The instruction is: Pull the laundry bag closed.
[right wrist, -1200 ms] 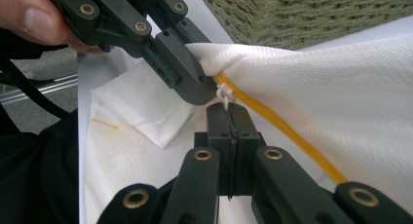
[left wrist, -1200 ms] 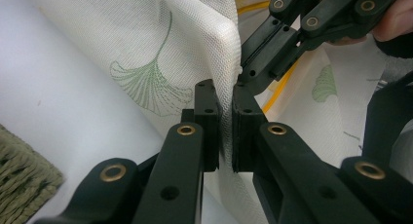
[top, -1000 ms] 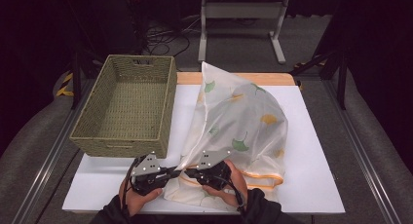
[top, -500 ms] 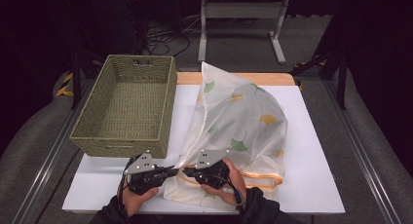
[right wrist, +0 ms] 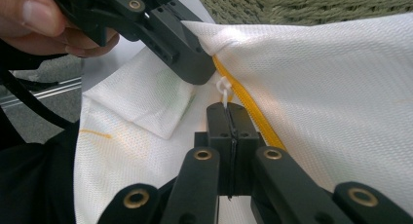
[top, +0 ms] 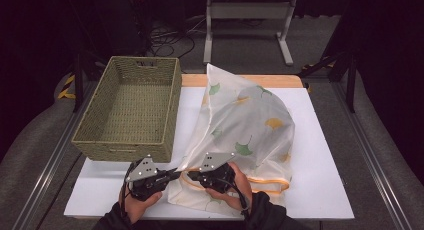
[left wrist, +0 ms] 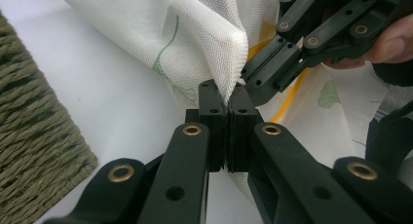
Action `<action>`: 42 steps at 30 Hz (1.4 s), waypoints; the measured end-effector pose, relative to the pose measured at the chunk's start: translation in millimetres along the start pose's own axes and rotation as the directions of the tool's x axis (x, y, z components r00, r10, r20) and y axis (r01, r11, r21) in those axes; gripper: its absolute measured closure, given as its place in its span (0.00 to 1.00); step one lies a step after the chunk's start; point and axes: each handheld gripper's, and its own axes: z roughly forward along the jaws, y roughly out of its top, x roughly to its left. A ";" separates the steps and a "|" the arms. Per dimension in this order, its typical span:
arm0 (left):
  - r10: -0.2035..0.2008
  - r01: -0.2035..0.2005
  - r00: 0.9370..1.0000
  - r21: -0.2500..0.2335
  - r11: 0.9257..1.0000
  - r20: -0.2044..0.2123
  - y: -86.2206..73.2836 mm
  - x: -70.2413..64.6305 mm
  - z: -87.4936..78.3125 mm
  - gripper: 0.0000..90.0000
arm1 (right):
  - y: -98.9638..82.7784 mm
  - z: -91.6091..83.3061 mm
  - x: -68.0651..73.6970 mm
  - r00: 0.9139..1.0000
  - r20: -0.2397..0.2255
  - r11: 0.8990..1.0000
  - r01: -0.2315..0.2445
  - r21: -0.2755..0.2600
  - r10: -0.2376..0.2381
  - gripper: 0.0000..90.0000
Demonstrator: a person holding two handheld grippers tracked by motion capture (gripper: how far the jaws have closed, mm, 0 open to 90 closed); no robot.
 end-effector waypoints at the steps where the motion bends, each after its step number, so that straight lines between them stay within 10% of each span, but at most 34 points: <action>1: 0.000 0.000 1.000 -0.003 1.000 -0.006 0.6 -0.8 -0.2 0.97 | -0.5 -0.4 -0.3 1.000 0.000 1.000 0.000 0.004 0.000 1.00; 15: -0.027 0.024 0.999 -0.059 0.998 -0.046 5.3 3.4 -8.7 0.98 | -8.2 -8.5 -5.3 0.999 0.028 0.998 -0.035 0.044 0.034 1.00; 42: 0.010 -0.010 0.999 0.013 1.000 -0.044 2.5 9.0 -1.8 0.98 | -27.7 -37.1 -17.0 0.998 0.063 0.992 -0.032 0.120 0.025 1.00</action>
